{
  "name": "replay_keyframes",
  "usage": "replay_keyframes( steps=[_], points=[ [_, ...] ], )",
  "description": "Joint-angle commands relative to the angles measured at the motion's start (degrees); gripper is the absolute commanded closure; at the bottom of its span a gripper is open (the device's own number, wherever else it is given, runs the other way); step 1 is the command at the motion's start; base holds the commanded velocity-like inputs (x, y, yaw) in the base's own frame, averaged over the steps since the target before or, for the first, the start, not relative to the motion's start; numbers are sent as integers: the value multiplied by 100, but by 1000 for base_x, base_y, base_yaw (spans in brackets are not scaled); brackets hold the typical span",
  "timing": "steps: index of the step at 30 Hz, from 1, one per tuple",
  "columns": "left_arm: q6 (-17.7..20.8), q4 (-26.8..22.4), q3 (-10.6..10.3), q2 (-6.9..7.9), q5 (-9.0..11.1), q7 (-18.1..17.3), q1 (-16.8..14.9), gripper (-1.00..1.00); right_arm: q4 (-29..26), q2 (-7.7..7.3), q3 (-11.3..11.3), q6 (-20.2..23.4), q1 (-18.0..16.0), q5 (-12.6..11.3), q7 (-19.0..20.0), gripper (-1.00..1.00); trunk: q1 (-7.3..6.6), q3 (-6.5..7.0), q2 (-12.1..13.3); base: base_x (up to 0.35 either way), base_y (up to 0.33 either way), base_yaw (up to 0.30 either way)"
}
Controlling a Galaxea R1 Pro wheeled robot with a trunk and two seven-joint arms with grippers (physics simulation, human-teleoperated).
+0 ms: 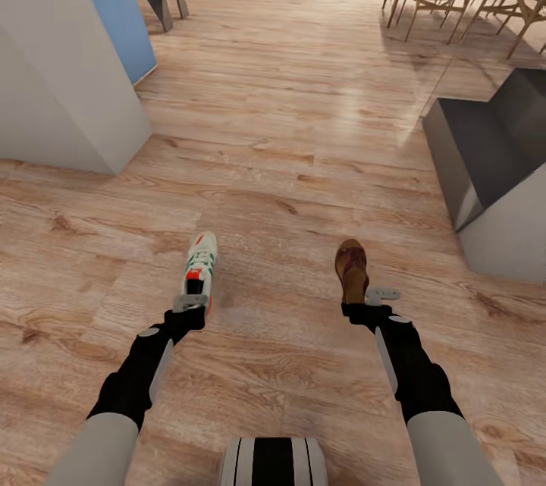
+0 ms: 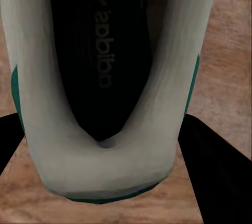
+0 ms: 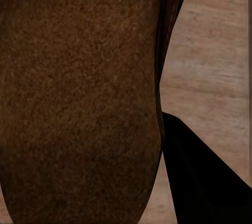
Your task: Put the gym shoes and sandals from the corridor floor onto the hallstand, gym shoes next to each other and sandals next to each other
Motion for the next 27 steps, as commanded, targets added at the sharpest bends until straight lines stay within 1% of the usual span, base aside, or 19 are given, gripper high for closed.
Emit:
replay_keyframes(
  steps=[1,3,4,7,8,9,10,11,14,18,27],
  points=[
    [137,-209,27,-12,-64,-51,1,100,-8,6,-16,28,-2,47,33,100,-3,19,0,0,0,0],
    [521,-540,19,-57,-55,-57,0,100,-44,7,-3,27,-2,50,22,100,-8,63,3,0,0,0],
    [578,-566,16,-76,-54,-58,0,100,-59,7,3,26,-2,49,22,100,-10,85,4,0,0,0],
    [781,-642,-13,-244,-54,-59,1,100,-142,7,19,27,-2,44,32,100,-18,152,8,0,0,0],
    [796,-647,-33,-269,-57,-59,0,100,-149,7,20,27,-2,43,32,100,-21,174,10,0,0,0],
    [821,-655,-92,-306,-60,-60,1,100,-159,7,21,26,-2,41,33,100,-23,196,11,0,0,0],
    [850,-662,-293,-337,-68,-54,2,100,-168,8,23,26,-2,40,34,100,-26,218,12,0,0,0],
    [863,-665,-449,-345,-72,-53,1,100,-172,9,23,26,-2,39,34,100,-29,240,14,0,0,0],
    [873,-659,-608,-345,-73,-51,3,100,-168,11,28,26,-2,38,25,100,-36,307,18,0,0,0],
    [876,-633,-656,-346,-51,-51,5,100,-154,14,27,26,-2,38,16,100,-47,407,23,0,0,0],
    [876,-615,-665,-353,-24,-60,5,100,-140,8,24,26,-2,38,8,100,-70,685,35,0,0,0]
  ],
)
